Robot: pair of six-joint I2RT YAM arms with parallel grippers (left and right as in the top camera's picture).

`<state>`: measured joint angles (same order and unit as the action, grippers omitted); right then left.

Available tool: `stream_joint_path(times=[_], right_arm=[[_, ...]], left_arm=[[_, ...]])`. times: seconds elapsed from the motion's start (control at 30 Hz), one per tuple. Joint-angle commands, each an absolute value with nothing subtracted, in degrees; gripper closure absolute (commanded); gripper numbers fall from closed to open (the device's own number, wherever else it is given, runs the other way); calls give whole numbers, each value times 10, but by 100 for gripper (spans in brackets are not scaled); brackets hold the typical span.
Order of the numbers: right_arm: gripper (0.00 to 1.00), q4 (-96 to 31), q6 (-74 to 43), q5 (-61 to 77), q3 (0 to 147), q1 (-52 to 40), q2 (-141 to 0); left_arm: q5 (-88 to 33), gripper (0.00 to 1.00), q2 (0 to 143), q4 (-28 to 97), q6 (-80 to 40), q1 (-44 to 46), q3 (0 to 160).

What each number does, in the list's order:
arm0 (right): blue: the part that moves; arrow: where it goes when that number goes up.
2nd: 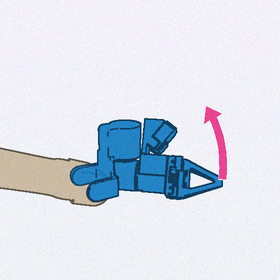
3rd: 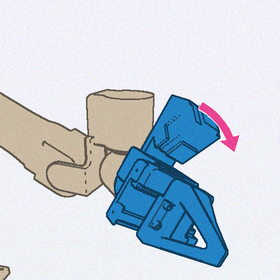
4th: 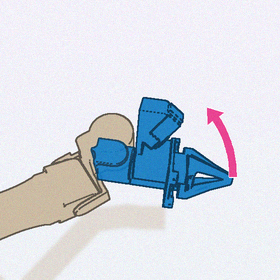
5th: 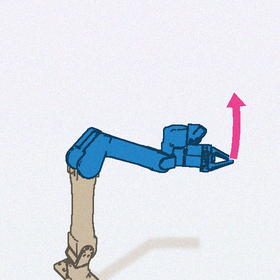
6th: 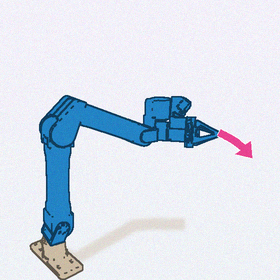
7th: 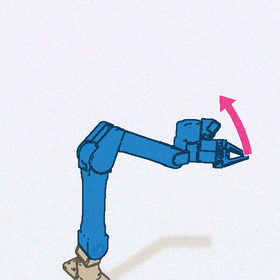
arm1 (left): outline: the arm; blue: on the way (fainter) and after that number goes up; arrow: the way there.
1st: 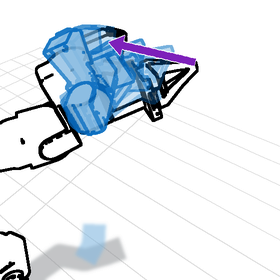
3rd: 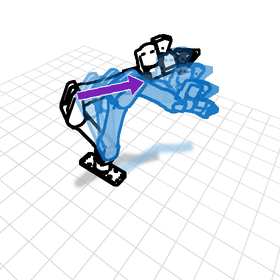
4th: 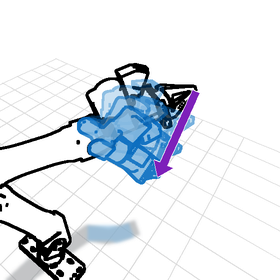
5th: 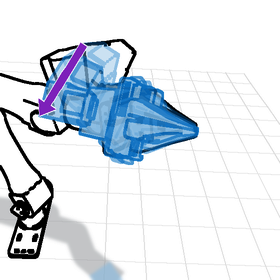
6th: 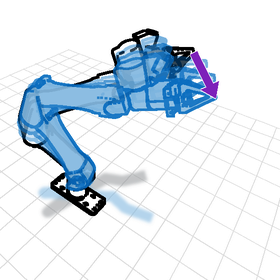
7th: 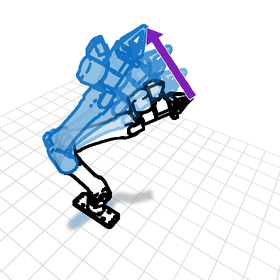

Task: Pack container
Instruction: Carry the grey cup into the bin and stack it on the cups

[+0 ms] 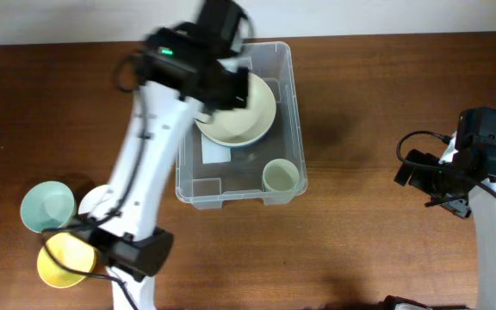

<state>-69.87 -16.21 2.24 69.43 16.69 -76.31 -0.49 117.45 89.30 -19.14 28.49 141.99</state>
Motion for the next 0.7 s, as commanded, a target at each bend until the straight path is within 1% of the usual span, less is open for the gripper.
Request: stream_joint_path(times=[0.0, 0.17, 0.27, 0.47, 0.67], right_arm=[[1, -699, -159, 27, 704, 165, -759], [1, -699, -159, 30, 704, 165, -759], [1, -700, -159, 30, 704, 165, -759], [1, -701, -159, 30, 704, 165, -759], [1, -702, -159, 31, 704, 165, -759]], left_arm=[[-27, 99, 1182, 888, -234, 343, 1395], [-27, 99, 1182, 879, -250, 409, 1346], [-43, 99, 1182, 876, -262, 433, 1318], [-52, 99, 1182, 869, -262, 460, 1286], [-50, 99, 1182, 839, -261, 461, 1242]])
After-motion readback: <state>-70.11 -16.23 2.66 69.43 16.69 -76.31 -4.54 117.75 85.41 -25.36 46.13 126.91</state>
